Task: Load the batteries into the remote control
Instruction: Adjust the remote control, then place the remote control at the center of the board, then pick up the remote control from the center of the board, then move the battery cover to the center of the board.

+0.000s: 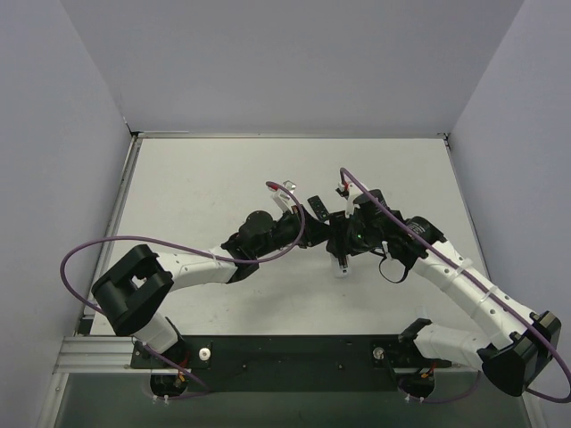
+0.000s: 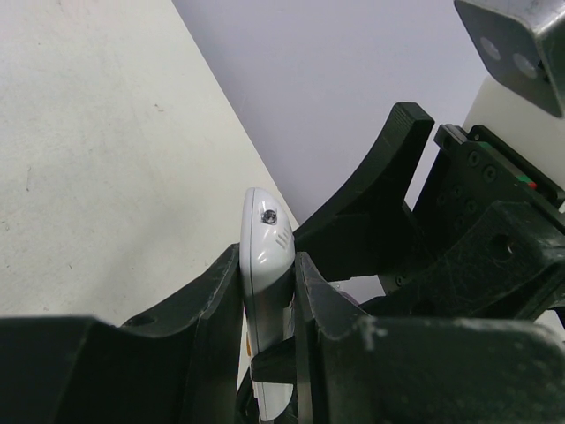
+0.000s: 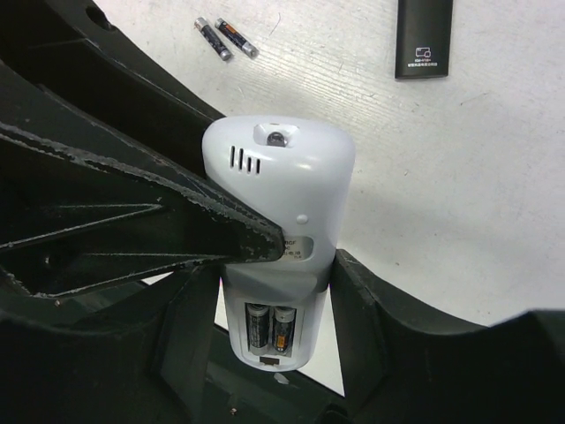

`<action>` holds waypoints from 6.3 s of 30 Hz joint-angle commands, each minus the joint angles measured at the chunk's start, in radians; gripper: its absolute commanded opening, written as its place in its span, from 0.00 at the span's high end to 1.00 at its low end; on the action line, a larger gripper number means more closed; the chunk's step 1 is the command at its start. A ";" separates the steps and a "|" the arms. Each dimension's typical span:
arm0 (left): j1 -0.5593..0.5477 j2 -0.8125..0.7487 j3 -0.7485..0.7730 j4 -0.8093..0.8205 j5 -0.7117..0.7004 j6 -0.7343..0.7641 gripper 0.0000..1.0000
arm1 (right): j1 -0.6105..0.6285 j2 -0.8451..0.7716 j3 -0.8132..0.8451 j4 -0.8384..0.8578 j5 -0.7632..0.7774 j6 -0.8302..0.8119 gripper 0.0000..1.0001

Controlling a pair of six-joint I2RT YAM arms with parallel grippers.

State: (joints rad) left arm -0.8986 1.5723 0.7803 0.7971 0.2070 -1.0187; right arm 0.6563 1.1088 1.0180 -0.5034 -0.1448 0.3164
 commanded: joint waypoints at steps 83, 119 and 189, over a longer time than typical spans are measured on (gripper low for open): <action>0.377 -1.187 -0.079 -1.141 -0.485 0.824 0.13 | -0.902 0.552 -0.062 -0.230 0.103 0.148 0.35; 0.375 -1.193 -0.090 -1.147 -0.529 0.842 0.13 | -1.109 0.393 0.007 -0.195 0.335 -0.496 1.00; 0.388 -1.230 -0.098 -1.147 -0.541 0.830 0.13 | -0.662 0.438 -0.291 -0.121 0.154 -0.686 1.00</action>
State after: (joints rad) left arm -0.5213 0.3550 0.6792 -0.3649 -0.3229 -0.1875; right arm -0.0059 1.5421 0.7483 -0.6025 0.1509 -0.3485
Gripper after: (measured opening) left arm 0.872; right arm 0.425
